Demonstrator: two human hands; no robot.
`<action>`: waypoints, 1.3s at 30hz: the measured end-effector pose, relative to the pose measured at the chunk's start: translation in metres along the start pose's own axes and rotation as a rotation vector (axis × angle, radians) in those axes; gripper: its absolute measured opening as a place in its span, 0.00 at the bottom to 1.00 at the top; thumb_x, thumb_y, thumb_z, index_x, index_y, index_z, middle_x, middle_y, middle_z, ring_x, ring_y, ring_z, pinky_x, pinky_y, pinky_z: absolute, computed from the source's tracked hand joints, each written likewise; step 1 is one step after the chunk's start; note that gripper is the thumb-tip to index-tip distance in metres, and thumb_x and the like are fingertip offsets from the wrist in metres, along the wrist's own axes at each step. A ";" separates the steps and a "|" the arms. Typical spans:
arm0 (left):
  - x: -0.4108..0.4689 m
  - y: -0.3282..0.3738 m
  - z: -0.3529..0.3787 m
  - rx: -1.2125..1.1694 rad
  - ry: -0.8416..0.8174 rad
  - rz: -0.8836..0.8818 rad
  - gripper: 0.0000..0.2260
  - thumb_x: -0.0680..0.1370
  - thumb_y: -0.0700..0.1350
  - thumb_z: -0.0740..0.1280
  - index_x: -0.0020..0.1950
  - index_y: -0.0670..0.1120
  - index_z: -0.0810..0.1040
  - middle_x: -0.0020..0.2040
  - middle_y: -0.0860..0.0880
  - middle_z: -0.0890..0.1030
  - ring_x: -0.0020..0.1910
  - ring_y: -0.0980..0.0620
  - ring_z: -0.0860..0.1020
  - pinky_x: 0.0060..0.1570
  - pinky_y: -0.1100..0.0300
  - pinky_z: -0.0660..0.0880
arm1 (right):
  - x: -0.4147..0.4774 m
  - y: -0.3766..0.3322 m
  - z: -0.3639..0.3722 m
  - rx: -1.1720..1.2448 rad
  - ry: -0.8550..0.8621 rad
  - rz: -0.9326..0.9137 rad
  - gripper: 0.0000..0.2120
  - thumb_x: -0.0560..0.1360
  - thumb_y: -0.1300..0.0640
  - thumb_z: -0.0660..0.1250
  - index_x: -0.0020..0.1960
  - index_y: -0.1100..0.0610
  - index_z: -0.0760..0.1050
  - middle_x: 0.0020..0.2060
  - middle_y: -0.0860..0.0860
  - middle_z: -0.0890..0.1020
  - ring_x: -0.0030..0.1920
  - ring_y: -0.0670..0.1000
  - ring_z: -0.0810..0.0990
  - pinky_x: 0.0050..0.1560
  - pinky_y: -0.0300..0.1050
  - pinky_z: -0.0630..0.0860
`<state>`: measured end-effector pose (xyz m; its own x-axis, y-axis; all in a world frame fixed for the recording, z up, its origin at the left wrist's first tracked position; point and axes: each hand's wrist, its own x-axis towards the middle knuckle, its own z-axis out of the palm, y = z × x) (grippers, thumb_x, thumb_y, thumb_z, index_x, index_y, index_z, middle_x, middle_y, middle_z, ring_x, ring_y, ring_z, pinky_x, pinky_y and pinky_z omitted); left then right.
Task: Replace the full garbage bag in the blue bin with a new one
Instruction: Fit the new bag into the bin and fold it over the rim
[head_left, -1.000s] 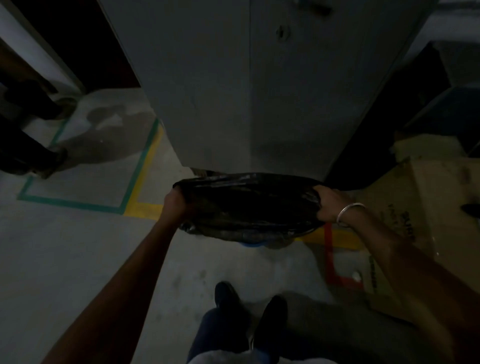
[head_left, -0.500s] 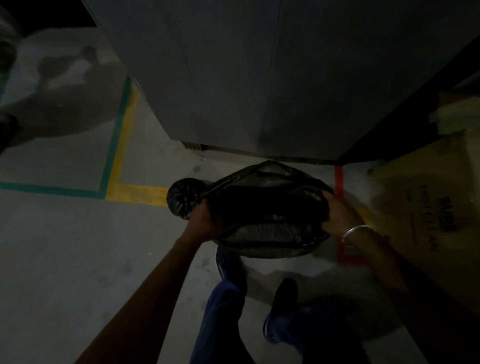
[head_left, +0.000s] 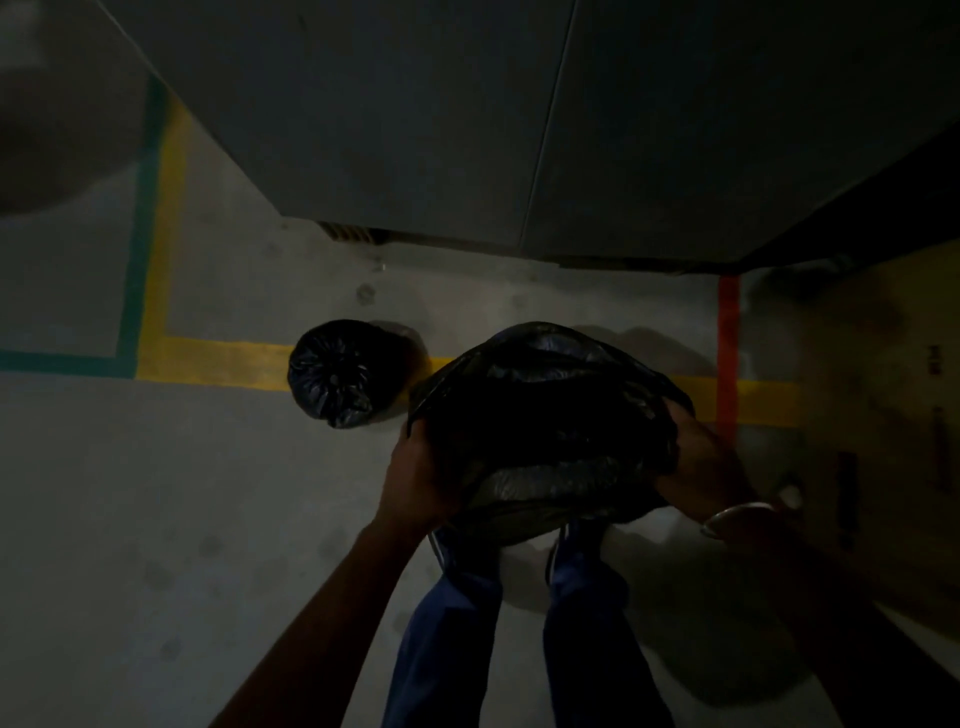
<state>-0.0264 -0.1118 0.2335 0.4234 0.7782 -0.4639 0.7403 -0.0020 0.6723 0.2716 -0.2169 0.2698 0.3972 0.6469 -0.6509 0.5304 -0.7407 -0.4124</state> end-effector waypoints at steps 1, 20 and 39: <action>0.006 -0.008 0.009 -0.006 0.001 -0.009 0.42 0.68 0.67 0.68 0.71 0.38 0.70 0.66 0.40 0.76 0.64 0.40 0.76 0.63 0.50 0.75 | 0.009 0.006 0.007 -0.016 0.005 -0.004 0.38 0.71 0.52 0.71 0.75 0.41 0.57 0.62 0.55 0.79 0.59 0.62 0.79 0.55 0.52 0.77; 0.152 -0.085 0.085 -0.103 0.025 -0.210 0.27 0.62 0.45 0.66 0.61 0.42 0.72 0.61 0.35 0.73 0.60 0.36 0.74 0.59 0.45 0.75 | 0.171 0.041 0.062 0.105 0.193 0.110 0.34 0.67 0.55 0.60 0.74 0.48 0.63 0.62 0.61 0.78 0.60 0.66 0.77 0.64 0.54 0.74; 0.125 -0.133 0.103 -0.968 0.054 -0.708 0.18 0.70 0.30 0.67 0.59 0.40 0.69 0.46 0.41 0.79 0.37 0.46 0.80 0.36 0.55 0.76 | 0.187 0.131 0.104 0.593 -0.085 0.477 0.18 0.76 0.66 0.66 0.65 0.57 0.71 0.61 0.57 0.77 0.56 0.60 0.78 0.38 0.45 0.74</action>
<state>-0.0178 -0.0789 0.0270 0.0416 0.4411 -0.8965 0.0905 0.8919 0.4430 0.3371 -0.2120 0.0280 0.4110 0.2343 -0.8810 -0.1844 -0.9251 -0.3320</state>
